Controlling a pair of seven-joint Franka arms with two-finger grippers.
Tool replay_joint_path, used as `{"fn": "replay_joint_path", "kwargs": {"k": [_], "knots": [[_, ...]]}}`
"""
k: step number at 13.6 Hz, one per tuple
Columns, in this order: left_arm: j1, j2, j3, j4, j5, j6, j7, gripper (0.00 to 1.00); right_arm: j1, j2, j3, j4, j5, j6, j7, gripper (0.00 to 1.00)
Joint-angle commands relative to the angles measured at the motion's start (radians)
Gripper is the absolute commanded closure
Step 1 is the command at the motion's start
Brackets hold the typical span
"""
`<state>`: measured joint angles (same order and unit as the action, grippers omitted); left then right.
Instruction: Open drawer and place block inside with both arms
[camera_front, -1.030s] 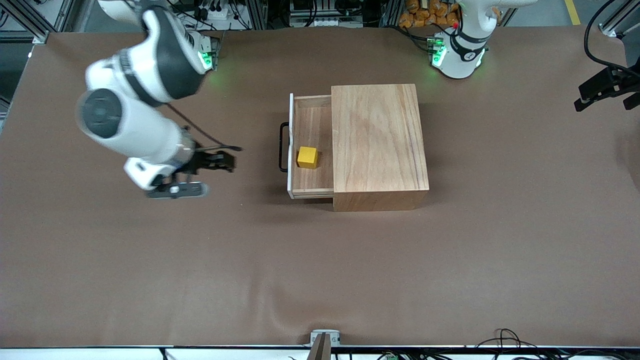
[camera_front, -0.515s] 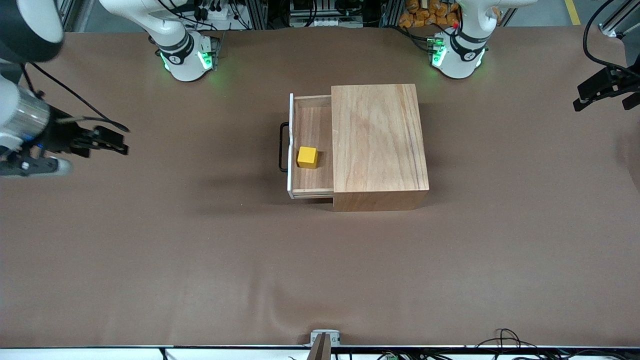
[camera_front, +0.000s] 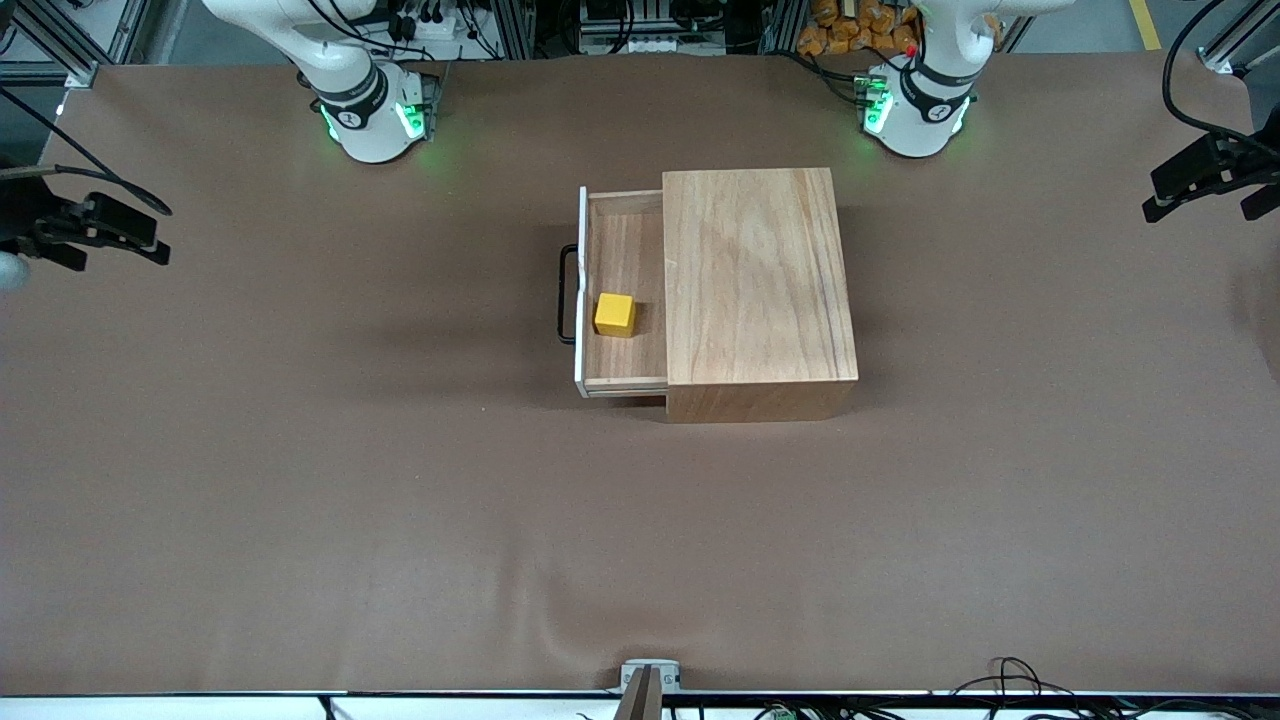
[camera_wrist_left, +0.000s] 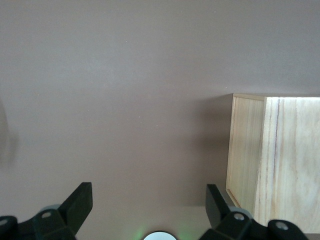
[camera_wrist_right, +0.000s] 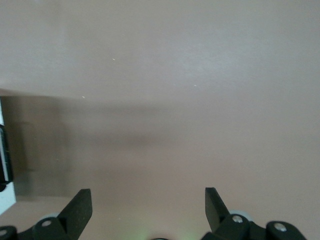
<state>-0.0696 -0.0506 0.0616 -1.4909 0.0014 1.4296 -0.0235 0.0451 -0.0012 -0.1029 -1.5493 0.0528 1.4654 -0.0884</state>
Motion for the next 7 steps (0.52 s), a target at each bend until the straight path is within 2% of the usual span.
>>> {"fn": "replay_joint_path", "kwargs": {"k": [1,7], "knots": [[0.001,-0.003,0.000,0.011,-0.009,-0.011,0.013,0.00,-0.017,-0.029,0.026,-0.022,-0.030,-0.014,-0.010,0.00],[-0.001,-0.002,0.000,0.009,-0.009,-0.012,0.013,0.00,-0.017,-0.023,0.026,-0.025,-0.030,-0.053,-0.007,0.00]]}}
